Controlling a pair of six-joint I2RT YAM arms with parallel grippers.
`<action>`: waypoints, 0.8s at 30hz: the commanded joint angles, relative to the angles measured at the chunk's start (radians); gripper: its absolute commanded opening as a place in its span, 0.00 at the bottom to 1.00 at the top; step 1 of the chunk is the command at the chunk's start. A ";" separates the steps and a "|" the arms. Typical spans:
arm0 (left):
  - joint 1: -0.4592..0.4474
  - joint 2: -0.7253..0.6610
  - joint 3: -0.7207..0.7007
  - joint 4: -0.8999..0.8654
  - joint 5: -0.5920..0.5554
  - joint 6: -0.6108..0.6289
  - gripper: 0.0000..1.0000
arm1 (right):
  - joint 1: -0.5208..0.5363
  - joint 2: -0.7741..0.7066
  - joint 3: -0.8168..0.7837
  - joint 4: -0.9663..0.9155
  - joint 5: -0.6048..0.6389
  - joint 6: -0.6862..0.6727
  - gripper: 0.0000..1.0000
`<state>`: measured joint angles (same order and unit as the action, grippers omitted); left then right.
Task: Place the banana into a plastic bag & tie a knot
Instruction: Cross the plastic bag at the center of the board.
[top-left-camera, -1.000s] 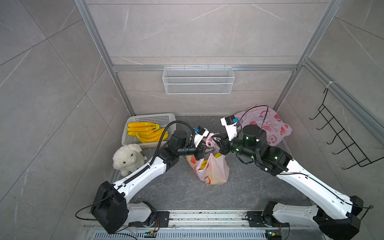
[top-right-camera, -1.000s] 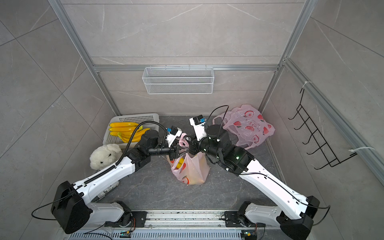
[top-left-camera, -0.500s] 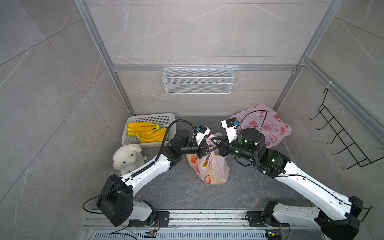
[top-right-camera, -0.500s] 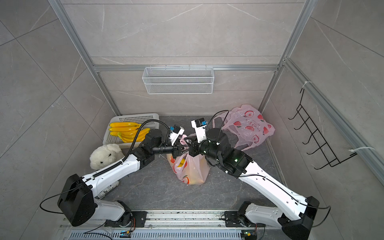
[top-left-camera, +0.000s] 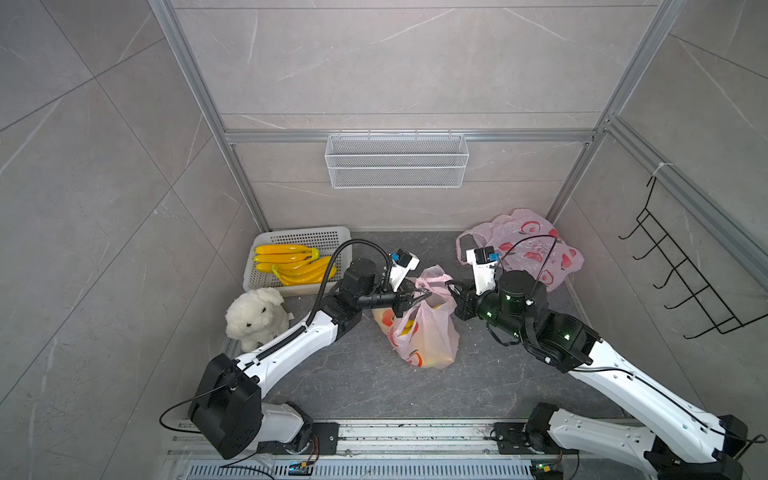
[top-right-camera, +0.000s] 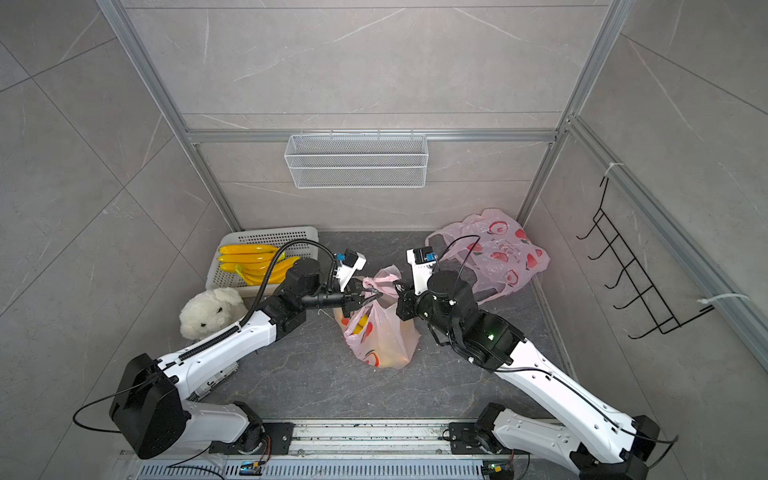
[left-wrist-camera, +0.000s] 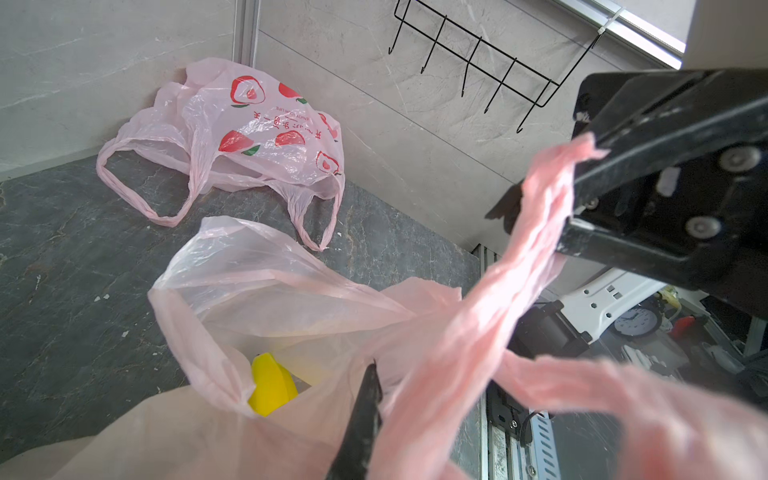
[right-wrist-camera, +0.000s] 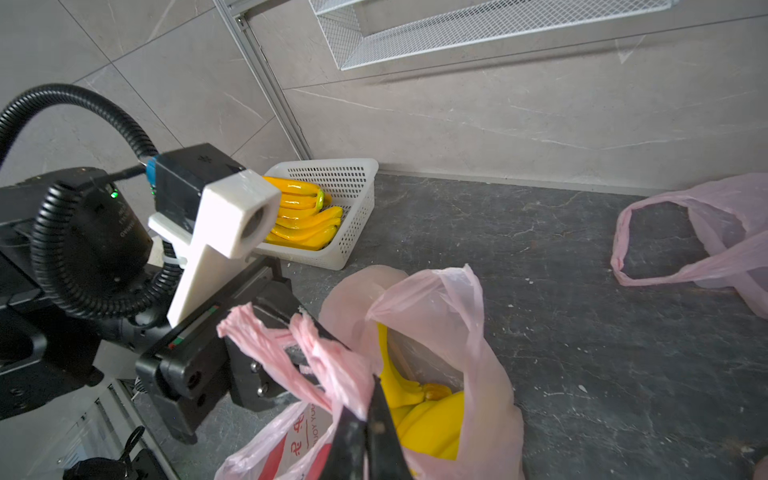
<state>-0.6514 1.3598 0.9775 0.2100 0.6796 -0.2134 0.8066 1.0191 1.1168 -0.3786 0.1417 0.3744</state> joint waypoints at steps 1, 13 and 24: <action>0.027 -0.013 0.009 -0.008 -0.034 -0.017 0.01 | 0.006 -0.017 -0.016 -0.036 -0.013 -0.002 0.00; 0.043 -0.008 0.029 -0.036 -0.062 -0.005 0.02 | 0.164 0.058 -0.132 0.065 -0.076 0.099 0.00; 0.047 -0.035 0.005 -0.053 -0.065 0.002 0.07 | 0.203 0.172 -0.085 0.046 0.038 0.098 0.00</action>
<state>-0.6212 1.3602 0.9703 0.0975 0.6552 -0.2180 0.9894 1.1851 1.0096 -0.2649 0.1761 0.4656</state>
